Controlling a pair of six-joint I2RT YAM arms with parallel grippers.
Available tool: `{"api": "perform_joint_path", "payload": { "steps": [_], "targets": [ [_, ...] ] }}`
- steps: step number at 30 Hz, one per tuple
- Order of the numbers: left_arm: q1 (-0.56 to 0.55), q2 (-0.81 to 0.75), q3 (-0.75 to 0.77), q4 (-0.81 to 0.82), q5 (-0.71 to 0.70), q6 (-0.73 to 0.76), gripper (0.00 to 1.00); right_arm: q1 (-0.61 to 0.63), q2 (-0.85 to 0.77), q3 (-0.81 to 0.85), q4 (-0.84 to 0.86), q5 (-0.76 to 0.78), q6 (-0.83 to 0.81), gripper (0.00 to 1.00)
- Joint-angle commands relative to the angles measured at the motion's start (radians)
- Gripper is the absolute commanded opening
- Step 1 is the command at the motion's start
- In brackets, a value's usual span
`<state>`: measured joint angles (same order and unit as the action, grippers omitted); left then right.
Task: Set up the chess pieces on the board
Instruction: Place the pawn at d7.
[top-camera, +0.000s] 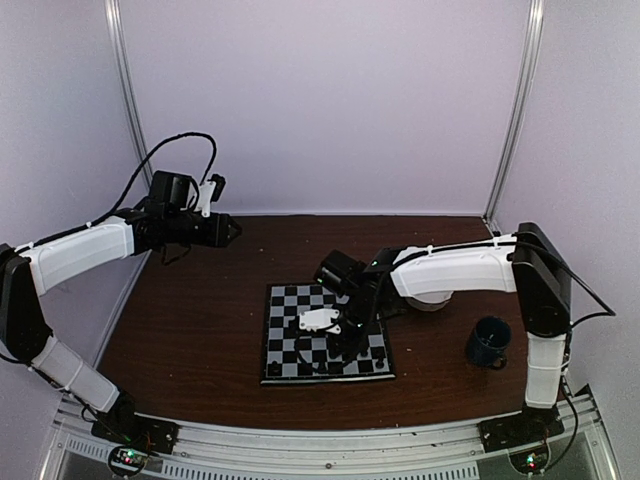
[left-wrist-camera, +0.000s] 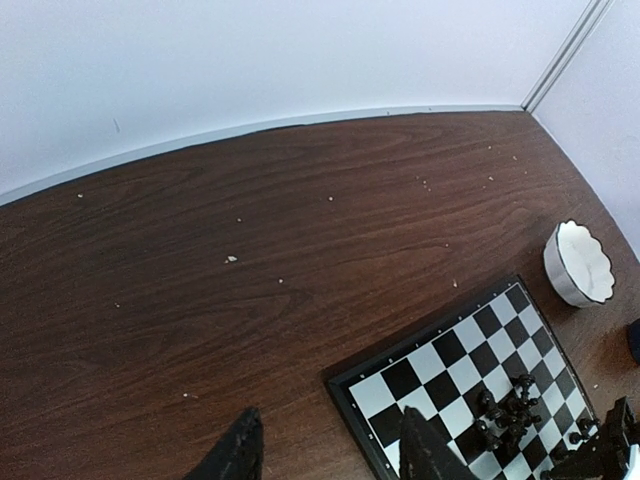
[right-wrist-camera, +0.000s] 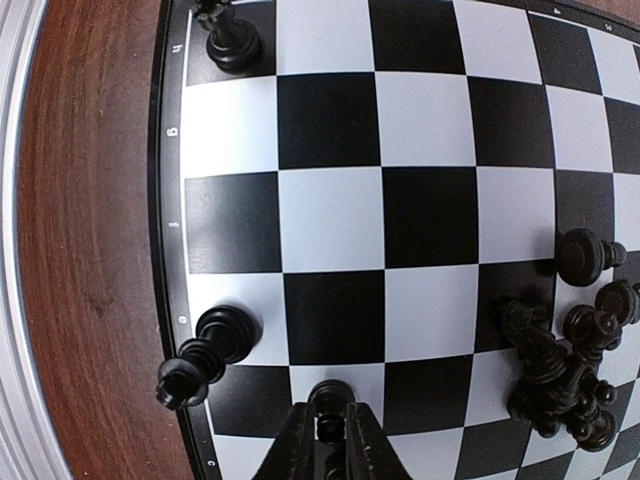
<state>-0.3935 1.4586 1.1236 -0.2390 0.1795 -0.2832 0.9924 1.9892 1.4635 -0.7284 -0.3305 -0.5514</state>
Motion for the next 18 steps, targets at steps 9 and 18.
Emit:
{"api": "perform_joint_path", "payload": {
  "steps": [9, 18],
  "targets": [
    [0.010, -0.003, 0.004, 0.036, 0.018, 0.000, 0.47, 0.009, 0.002, 0.000, 0.005, 0.036, 0.000, 0.19],
    [-0.005, 0.054, 0.061, -0.063, 0.064, 0.000, 0.46, -0.002, -0.158, 0.007, -0.107, 0.050, 0.007, 0.32]
  ]
}}
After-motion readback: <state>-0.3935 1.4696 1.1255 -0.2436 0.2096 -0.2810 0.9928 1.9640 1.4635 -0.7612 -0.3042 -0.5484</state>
